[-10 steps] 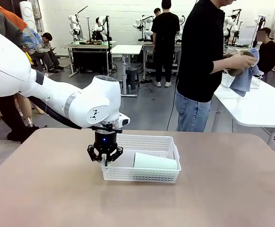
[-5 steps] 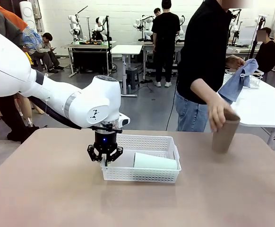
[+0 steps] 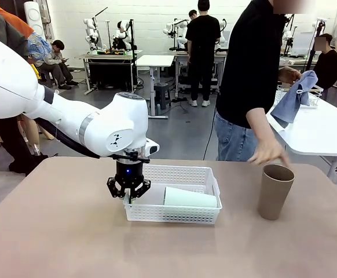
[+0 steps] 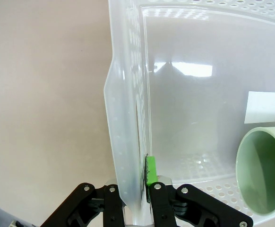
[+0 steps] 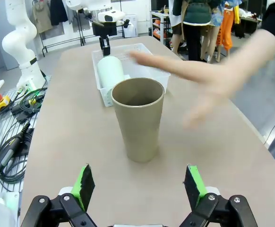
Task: Clean and organize the cups into the basket.
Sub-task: Pick up the Reusable plastic cup from the right side of the table and stack it inside the Organizing basket in the center of the table.
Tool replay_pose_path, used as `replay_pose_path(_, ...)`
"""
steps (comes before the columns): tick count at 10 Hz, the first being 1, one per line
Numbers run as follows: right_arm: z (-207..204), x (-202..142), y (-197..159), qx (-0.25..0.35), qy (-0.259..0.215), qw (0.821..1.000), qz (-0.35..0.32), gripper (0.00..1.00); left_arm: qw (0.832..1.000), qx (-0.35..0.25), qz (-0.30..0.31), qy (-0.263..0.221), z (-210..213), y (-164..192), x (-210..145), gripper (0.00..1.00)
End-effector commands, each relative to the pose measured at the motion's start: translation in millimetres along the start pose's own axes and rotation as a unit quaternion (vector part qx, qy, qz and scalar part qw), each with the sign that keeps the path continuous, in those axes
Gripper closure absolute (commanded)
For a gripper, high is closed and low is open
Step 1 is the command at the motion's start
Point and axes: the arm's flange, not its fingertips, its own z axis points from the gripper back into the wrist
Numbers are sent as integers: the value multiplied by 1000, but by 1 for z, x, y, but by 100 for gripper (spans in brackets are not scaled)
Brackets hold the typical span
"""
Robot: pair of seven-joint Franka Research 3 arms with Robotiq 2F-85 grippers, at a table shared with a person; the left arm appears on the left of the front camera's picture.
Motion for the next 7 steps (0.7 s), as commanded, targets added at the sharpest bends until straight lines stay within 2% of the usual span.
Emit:
replay_pose_path(1,0,2,3,1,-6,1000,-12,0,1000,1,-1,1,0,0,-1,100)
replay_pose_path(7,0,2,3,1,-6,1000,-12,0,1000,1,-1,1,0,0,-1,100)
